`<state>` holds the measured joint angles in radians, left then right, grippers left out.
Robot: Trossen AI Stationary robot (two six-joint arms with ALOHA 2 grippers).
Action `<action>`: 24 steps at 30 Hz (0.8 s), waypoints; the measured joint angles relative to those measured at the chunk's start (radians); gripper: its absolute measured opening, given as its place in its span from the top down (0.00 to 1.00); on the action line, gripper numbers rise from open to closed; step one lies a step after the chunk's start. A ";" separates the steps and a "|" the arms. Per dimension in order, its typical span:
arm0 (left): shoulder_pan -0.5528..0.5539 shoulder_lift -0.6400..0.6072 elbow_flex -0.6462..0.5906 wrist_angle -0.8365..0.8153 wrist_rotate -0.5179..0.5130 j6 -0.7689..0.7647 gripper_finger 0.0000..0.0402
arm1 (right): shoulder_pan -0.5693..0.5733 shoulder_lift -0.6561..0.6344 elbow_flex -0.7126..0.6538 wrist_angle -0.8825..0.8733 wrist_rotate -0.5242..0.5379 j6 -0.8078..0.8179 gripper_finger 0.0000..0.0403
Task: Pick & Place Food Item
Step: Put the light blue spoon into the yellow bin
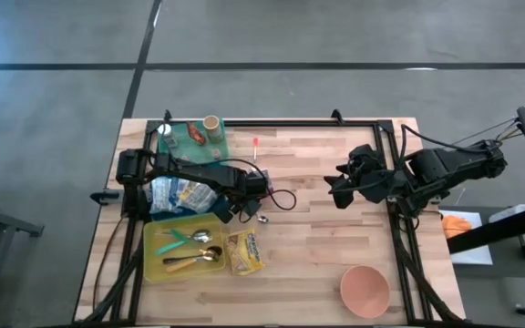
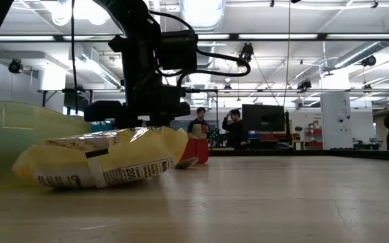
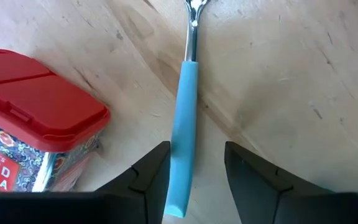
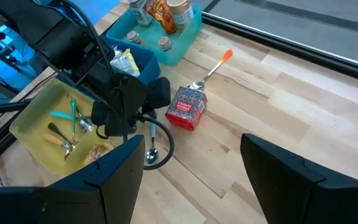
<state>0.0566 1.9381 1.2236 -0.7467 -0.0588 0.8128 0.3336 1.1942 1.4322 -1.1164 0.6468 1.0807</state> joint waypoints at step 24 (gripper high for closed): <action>-0.011 0.024 0.004 -0.007 -0.026 -0.030 0.60 | 0.000 0.000 0.000 0.005 -0.027 0.010 0.35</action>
<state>0.0456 1.9625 1.2274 -0.7536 -0.0845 0.7824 0.3340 1.1938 1.4326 -1.1114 0.6201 1.0908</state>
